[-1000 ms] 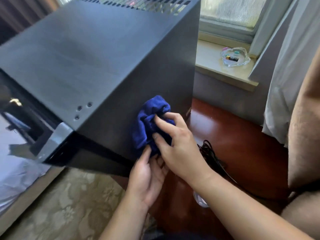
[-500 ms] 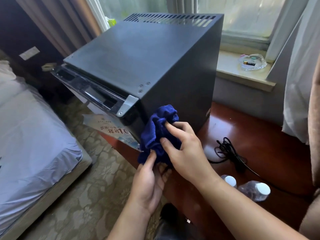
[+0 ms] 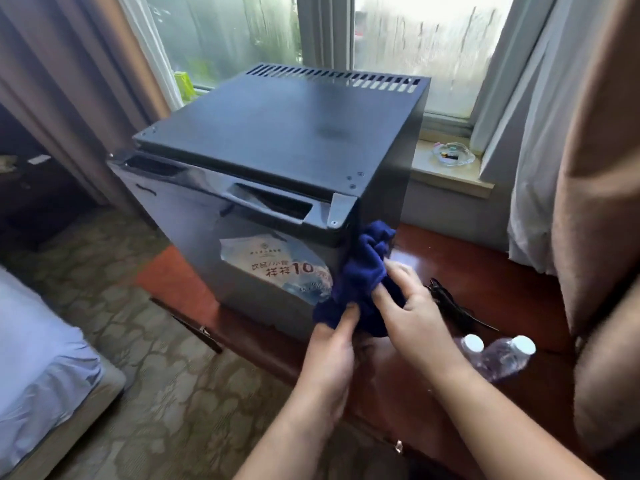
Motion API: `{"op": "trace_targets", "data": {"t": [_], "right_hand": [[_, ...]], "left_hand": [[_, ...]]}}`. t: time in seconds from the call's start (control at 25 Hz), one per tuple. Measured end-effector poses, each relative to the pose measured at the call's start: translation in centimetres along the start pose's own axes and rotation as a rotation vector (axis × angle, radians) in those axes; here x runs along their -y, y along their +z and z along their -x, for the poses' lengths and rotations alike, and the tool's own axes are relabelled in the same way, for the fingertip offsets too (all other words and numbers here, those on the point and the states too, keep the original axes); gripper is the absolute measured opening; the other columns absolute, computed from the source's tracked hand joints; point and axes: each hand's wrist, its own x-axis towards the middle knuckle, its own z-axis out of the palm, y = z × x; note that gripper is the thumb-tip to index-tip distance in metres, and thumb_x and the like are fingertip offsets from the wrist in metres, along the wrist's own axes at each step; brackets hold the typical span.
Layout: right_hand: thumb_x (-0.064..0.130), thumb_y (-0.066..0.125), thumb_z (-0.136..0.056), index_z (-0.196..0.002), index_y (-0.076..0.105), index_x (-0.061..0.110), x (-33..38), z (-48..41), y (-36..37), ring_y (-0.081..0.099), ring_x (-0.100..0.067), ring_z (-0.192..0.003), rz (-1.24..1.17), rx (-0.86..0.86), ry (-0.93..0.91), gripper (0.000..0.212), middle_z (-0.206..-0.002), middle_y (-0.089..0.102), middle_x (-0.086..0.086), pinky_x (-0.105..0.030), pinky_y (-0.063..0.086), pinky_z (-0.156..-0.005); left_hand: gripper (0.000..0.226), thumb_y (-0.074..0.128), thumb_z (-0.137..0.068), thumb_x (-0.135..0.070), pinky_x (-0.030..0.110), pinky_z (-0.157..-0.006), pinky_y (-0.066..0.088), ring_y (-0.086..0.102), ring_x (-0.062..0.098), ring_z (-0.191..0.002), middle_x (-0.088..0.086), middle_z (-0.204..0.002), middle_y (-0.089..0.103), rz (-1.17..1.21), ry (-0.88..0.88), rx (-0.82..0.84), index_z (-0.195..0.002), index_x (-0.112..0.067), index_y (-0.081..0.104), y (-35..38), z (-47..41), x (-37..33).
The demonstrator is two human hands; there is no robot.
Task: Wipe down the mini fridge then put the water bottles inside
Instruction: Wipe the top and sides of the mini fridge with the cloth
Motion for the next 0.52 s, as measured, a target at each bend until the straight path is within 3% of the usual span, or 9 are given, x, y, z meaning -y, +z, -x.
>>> {"op": "trace_targets", "data": {"t": [0.12,0.24,0.32,0.4,0.52], "right_hand": [[0.004,0.062,-0.100,-0.135,0.062,0.021,-1.5,3.5,2.2,0.061,-0.019,-0.127,-0.038,0.003,0.213,0.039,-0.133,0.066,-0.006,-0.046,0.043,-0.116],[0.008,0.065,-0.099,-0.127,0.058,0.046,-2.0,7.3,4.4,0.064,-0.022,-0.126,-0.065,-0.073,0.300,0.048,-0.131,0.070,-0.003,-0.050,0.047,-0.113],[0.011,0.068,-0.098,-0.118,0.058,0.058,-1.9,9.1,5.8,0.066,-0.022,-0.125,-0.089,-0.122,0.326,0.052,-0.128,0.073,-0.002,-0.049,0.049,-0.111],[0.014,0.070,-0.096,-0.113,0.061,0.069,-1.4,10.1,6.9,0.069,-0.016,-0.121,-0.107,-0.159,0.296,0.059,-0.127,0.075,0.010,-0.041,0.053,-0.107],[0.015,0.071,-0.096,-0.113,0.061,0.074,-0.5,10.7,8.1,0.071,-0.009,-0.117,-0.142,-0.190,0.242,0.062,-0.123,0.073,0.024,-0.031,0.056,-0.098]], "left_hand": [[0.023,0.054,-0.107,-0.024,0.029,-0.067,0.051,0.072,0.020,-0.081,0.007,-0.097,0.083,-0.161,-0.141,-0.011,-0.118,-0.012,0.071,-3.1,0.8,2.1],[0.020,0.058,-0.105,-0.029,0.030,-0.066,0.049,0.069,0.025,-0.085,0.015,-0.106,0.081,-0.255,-0.186,0.058,-0.109,-0.016,0.073,-7.0,1.6,3.2],[0.019,0.059,-0.104,-0.031,0.027,-0.064,0.052,0.074,0.020,-0.086,0.005,-0.101,0.083,-0.300,-0.160,0.098,-0.107,-0.019,0.073,-9.0,2.0,2.6],[0.018,0.057,-0.105,-0.030,0.022,-0.060,0.053,0.075,0.011,-0.082,-0.004,-0.095,0.083,-0.316,-0.125,0.149,-0.108,-0.022,0.074,-10.2,2.3,1.3],[0.020,0.058,-0.105,-0.028,0.019,-0.058,0.053,0.077,0.006,-0.081,-0.004,-0.100,0.083,-0.300,-0.113,0.202,-0.117,-0.022,0.072,-11.8,2.6,-0.4]]}}
